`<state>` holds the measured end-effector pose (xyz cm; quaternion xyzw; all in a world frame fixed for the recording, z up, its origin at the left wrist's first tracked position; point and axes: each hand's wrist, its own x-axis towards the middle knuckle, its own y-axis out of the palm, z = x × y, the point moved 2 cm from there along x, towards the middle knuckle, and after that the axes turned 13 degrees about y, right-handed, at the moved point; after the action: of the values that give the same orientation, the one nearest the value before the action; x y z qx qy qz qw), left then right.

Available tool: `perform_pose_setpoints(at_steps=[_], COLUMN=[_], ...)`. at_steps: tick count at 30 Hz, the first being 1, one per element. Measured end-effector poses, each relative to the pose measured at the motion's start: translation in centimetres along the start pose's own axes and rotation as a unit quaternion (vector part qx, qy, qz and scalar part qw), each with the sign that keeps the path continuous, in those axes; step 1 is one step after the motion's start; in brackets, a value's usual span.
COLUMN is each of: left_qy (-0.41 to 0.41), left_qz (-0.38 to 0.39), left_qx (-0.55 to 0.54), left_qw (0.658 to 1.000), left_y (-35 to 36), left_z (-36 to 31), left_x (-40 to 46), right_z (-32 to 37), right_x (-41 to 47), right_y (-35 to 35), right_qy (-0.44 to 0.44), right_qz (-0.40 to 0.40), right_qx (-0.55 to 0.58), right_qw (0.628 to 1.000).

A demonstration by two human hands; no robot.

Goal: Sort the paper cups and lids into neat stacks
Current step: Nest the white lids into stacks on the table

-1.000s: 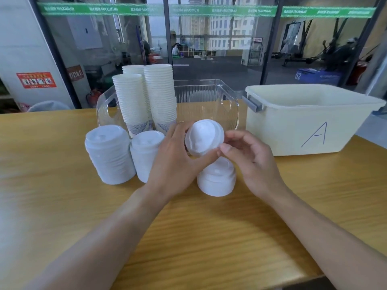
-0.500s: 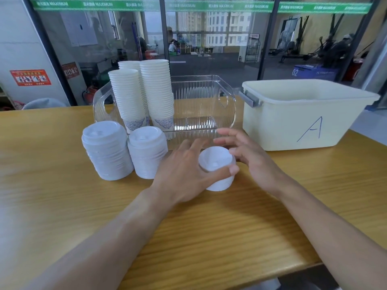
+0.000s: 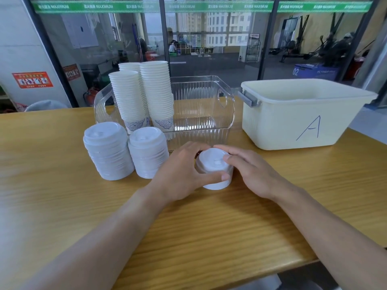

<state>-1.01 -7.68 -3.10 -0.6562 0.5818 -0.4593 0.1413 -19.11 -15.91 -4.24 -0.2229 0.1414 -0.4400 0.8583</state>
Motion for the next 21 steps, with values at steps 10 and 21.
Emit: perform_pose_setpoints(at_steps=[10,21], left_qy=[0.032,0.123], left_qz=[-0.001,-0.270], left_qx=[0.017,0.095], left_qw=[0.999,0.950], left_y=[-1.6,-10.8], left_z=[-1.2,1.2], left_x=[-3.4,-11.1], right_z=[-0.2,2.7], right_x=[-1.8,-1.3], right_y=[1.0,2.8], right_qy=[-0.037,-0.083], right_qz=[-0.008,-0.128], right_qx=[-0.057,-0.058], right_qw=[0.998,0.987])
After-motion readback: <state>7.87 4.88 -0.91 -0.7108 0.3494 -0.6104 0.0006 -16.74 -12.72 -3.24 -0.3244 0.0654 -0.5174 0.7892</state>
